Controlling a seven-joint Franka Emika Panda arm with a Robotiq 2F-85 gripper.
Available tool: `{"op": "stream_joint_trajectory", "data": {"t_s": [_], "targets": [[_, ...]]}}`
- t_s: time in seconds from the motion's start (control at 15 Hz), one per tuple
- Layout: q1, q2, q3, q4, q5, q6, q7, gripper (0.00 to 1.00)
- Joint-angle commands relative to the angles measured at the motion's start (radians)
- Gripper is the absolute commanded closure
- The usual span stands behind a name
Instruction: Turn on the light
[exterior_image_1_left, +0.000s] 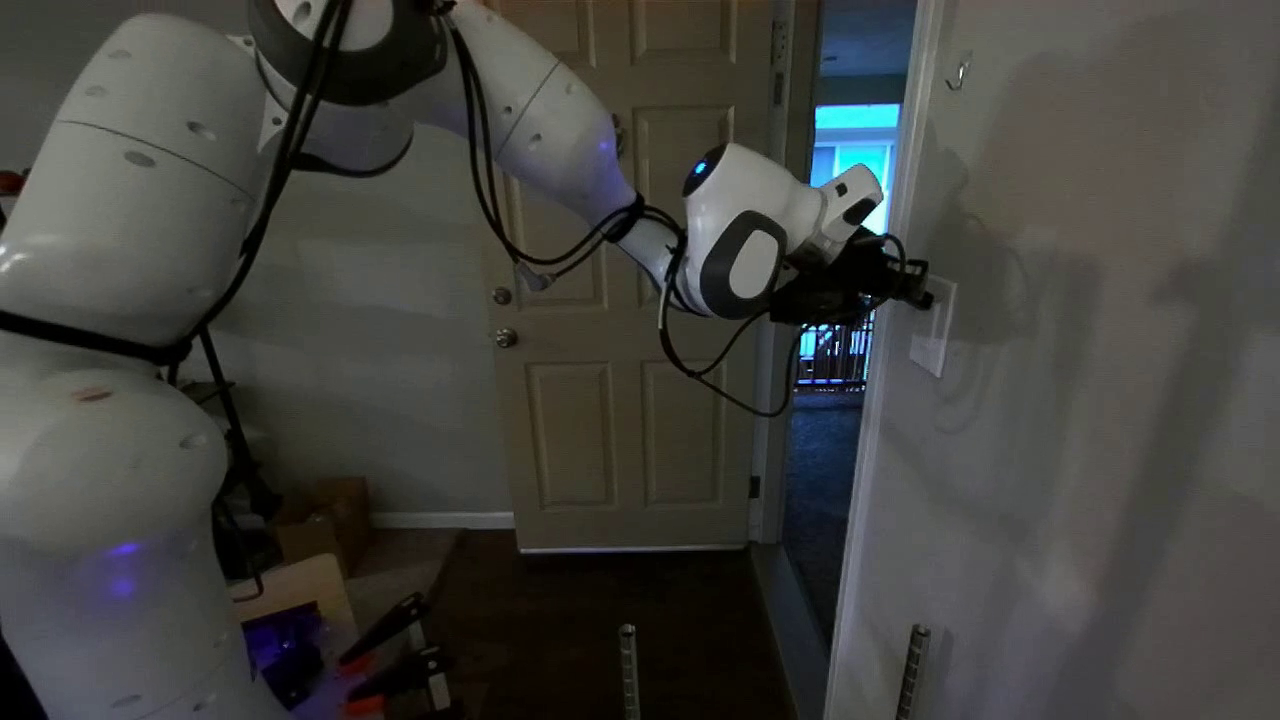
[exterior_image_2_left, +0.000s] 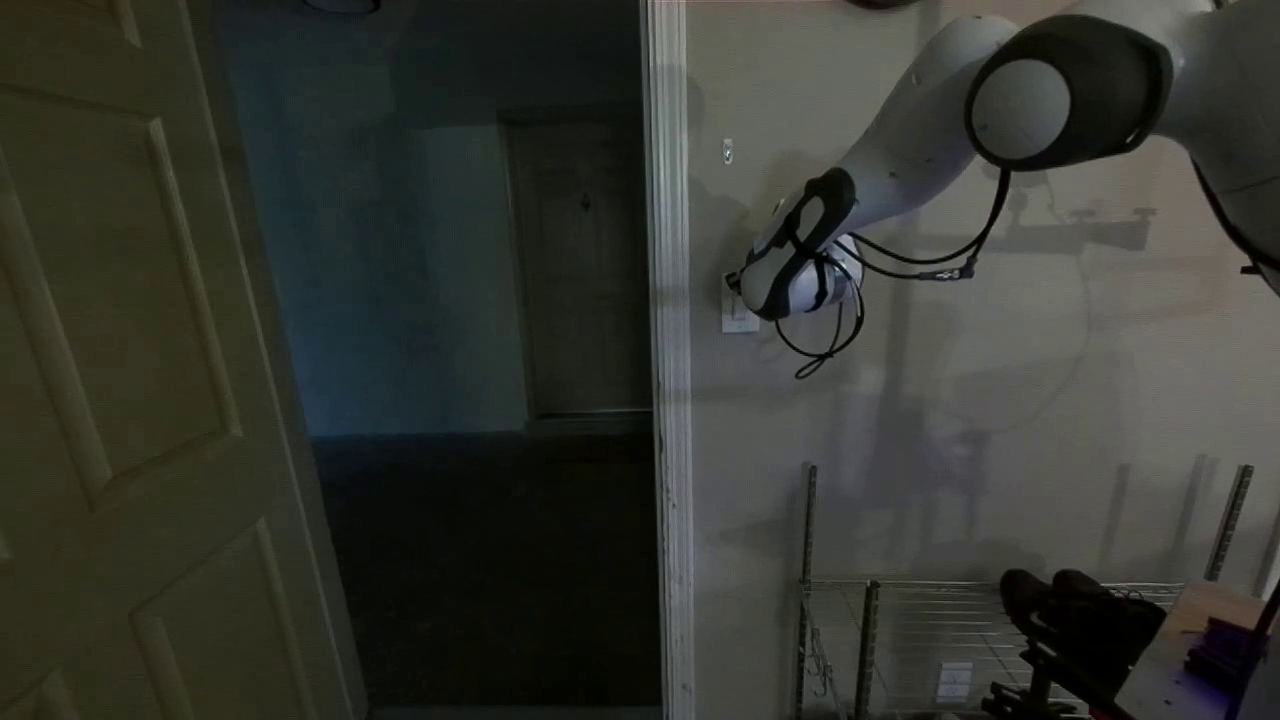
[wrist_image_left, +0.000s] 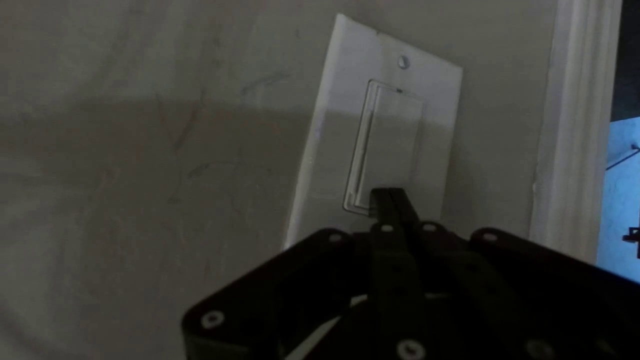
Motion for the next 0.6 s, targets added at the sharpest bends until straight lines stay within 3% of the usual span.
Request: {"op": "stream_joint_trajectory", "data": {"t_s": [0.0,0.53], "targets": [[0.014,0.054,-0.047,0.044,0.045,-0.037,0.04,0.96],[-0.014,0.047,-0.014,0.045,0.04,-0.073,0.075,0.97]]}}
